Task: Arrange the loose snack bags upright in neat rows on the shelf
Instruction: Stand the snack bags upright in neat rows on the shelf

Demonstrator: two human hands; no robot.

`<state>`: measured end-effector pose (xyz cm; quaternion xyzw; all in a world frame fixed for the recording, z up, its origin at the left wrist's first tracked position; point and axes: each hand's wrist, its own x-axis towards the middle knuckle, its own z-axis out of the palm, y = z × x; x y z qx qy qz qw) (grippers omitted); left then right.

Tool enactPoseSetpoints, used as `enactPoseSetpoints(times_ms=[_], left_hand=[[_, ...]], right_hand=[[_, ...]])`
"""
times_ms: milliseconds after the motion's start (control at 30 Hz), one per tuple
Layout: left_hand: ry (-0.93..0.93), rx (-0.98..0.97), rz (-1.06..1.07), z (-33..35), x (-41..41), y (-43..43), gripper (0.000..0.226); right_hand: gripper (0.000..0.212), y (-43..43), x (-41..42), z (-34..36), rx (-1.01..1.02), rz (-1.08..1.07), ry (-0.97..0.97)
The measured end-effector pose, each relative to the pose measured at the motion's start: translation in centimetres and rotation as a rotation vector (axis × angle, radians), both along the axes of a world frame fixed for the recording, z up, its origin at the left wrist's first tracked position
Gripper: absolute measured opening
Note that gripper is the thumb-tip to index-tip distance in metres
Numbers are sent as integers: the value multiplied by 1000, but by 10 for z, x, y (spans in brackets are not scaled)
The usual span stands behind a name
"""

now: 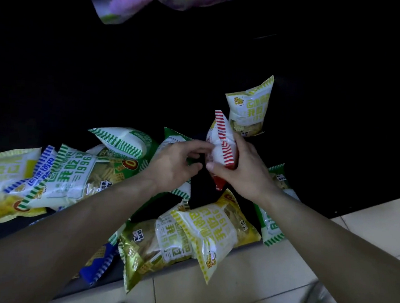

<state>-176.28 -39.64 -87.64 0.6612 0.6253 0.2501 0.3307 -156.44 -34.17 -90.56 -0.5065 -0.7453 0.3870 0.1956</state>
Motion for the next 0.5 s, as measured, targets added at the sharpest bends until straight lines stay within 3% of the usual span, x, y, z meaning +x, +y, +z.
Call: enactPoseSetpoints(times_ms=[233, 367, 500], left_hand=[[21, 37, 54, -2, -3, 5, 44], [58, 111, 234, -3, -17, 7, 44], [61, 108, 271, 1, -18, 7, 73]], right_hand=[[43, 14, 6, 17, 155, -192, 32], [29, 26, 12, 28, 128, -232, 118], [28, 33, 9, 39, 95, -147, 188]])
